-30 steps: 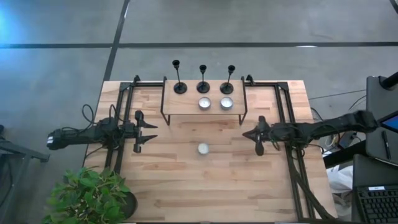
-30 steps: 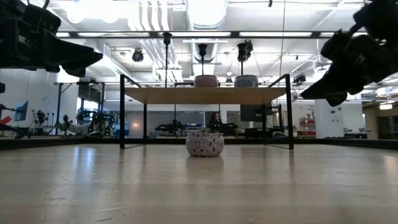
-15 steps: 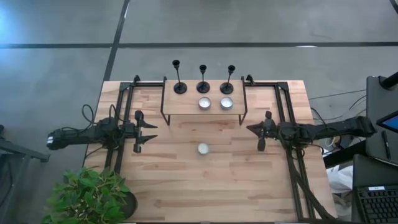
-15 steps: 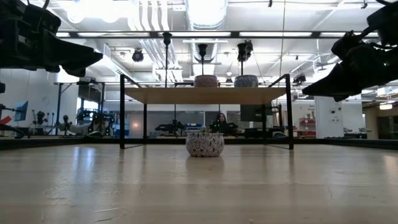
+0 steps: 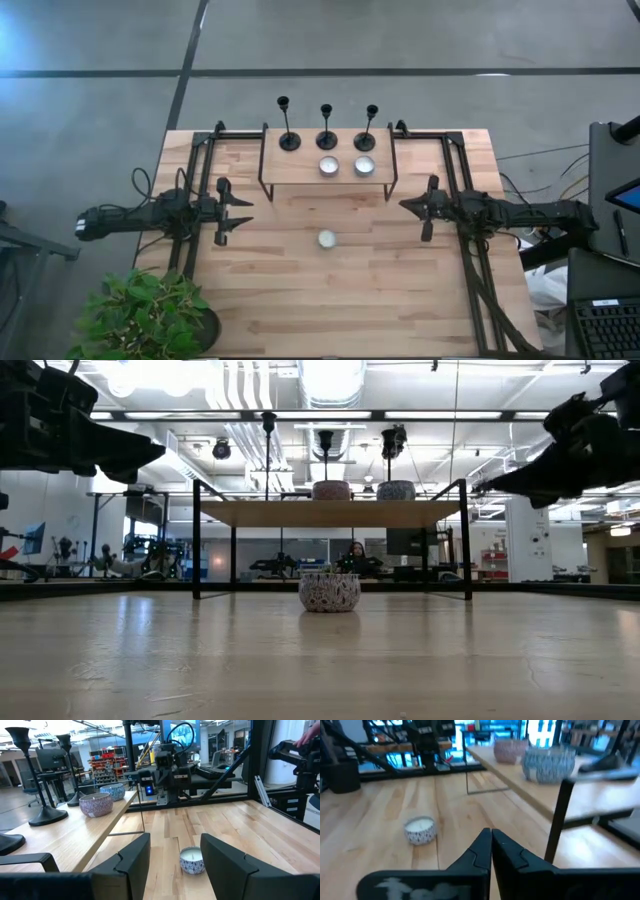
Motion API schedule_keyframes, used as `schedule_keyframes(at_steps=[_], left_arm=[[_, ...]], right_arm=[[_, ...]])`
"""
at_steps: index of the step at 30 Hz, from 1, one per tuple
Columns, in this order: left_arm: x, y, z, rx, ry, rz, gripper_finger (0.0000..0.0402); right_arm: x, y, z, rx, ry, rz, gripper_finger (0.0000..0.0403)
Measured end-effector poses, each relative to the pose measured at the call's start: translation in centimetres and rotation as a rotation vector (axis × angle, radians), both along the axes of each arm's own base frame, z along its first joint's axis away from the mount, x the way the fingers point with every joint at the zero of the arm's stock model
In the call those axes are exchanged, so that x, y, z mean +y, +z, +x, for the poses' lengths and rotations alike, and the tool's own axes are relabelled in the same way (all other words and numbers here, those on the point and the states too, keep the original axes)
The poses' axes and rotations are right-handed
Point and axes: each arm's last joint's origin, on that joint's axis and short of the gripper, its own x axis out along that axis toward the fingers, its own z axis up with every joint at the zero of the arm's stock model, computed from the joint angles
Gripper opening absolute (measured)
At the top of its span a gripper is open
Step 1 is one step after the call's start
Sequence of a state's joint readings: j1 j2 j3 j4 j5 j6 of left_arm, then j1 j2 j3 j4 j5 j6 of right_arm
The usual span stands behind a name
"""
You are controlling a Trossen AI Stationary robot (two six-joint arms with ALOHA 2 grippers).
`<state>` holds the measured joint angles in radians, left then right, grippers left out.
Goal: Pick & Place candle stick holders
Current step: Align the red scented candle with the other scented candle on the shelf
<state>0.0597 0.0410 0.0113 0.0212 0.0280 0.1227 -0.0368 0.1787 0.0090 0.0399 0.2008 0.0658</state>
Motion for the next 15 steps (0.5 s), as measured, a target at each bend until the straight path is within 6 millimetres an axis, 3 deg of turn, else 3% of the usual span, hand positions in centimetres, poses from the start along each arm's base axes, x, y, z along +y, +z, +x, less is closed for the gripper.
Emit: schedule_keyframes(at_steps=[15], left_arm=[[0.0, 0.0, 0.0, 0.0, 0.0, 0.0, 0.0181]], right_arm=[[-0.3, 1.6, -1.1, -0.148, -0.059, -0.153, 0.0008]])
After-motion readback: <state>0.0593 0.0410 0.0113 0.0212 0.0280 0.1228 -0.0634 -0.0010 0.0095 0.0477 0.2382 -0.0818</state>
